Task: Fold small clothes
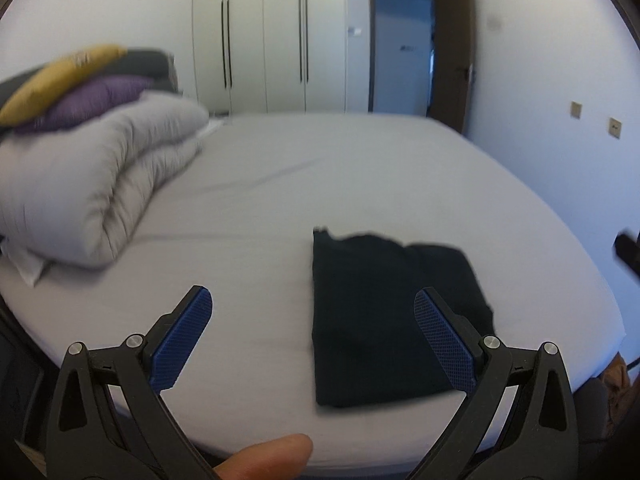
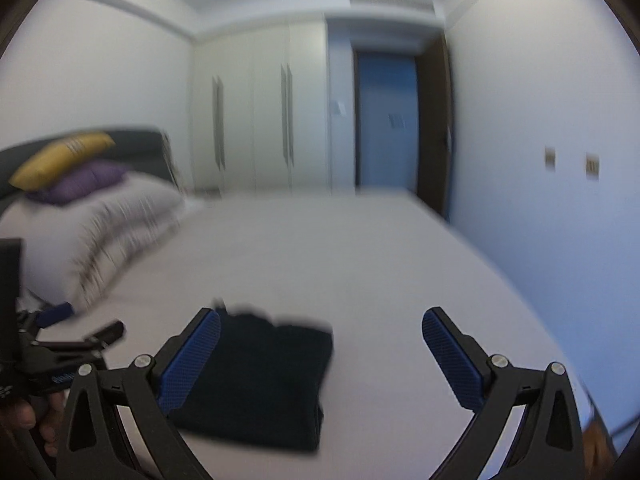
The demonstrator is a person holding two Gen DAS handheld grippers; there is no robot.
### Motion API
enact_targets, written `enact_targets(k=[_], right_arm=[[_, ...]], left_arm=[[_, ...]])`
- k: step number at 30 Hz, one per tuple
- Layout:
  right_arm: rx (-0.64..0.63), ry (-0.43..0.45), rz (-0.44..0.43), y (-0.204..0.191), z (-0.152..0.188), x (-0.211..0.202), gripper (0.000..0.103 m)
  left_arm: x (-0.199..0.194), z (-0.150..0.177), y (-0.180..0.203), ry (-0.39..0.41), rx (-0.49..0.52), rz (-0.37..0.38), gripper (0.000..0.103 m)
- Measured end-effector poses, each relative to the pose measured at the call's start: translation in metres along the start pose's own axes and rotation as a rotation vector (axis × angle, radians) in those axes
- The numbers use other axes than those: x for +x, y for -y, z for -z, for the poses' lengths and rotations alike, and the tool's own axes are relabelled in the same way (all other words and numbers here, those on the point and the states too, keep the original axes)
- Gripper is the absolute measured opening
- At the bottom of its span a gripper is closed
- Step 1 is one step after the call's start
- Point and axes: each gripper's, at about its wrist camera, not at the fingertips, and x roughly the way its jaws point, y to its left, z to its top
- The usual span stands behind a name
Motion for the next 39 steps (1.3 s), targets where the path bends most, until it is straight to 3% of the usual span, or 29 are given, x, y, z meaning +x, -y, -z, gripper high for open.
enact_targets(k=[5, 11, 21, 39], right_arm=[[0.07, -0.19, 0.052, 0.009, 0.022, 0.039, 0.103], [0.071, -0.278, 0.066, 0.004, 0.043, 0.061, 0.103], [0.023, -0.322, 0.07, -0.013, 0.058, 0.076, 0.103], [0.011, -0.342, 0.053, -0.012, 0.063, 0.08, 0.103]], left_arm=[[0.051, 0.018, -0.006, -0.078, 0.003, -0.038, 0.103], [0.083, 0.041, -0.01, -0.13, -0.003, -0.038, 0.103], [0.098, 0.049, -0.011, -0.174, -0.012, -0.027, 0.103], [0.097, 0.048, -0.005, -0.184, -0.009, -0.019, 0.103]])
